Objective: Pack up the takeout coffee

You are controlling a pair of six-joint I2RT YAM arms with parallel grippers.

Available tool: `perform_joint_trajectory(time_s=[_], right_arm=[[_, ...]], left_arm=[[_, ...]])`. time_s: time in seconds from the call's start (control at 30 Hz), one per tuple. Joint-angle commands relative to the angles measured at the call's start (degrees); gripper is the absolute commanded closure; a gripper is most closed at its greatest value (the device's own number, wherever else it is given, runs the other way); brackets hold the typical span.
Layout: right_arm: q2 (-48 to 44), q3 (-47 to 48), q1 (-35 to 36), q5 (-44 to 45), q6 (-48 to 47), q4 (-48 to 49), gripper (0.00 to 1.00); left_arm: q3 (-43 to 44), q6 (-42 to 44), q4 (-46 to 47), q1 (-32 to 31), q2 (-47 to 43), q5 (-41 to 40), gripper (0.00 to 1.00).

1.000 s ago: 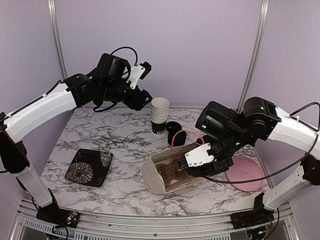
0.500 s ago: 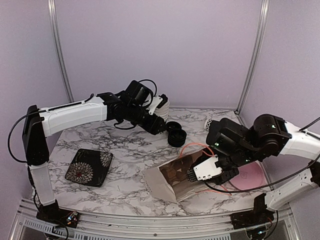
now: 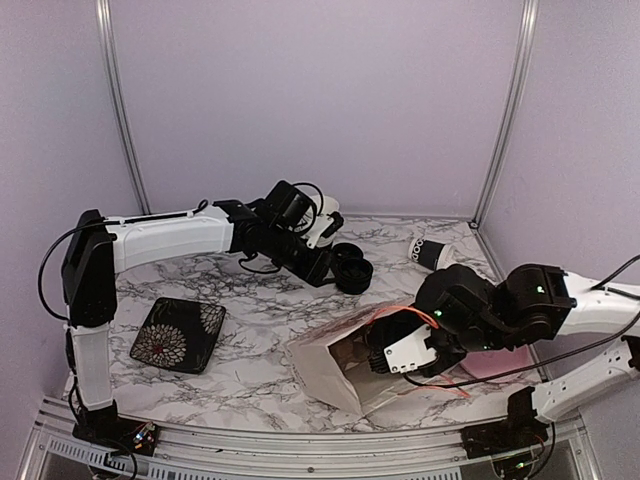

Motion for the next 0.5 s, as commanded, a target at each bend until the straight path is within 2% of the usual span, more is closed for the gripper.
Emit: perform_joint_trajectory(time_s=[0.0, 0.47], right_arm=[[-0.89, -0.30, 0.53, 3.54, -1.44, 7.86, 0.57], [-0.36, -3.32, 0.53, 4.83, -2.10, 11.34, 0.57]], left_arm=[[-0.36, -0.18, 0.73, -0.15, 1.76, 2.00, 0.37], [1.29, 0.56, -0.83, -0.11, 5.10, 5.36, 0.37]])
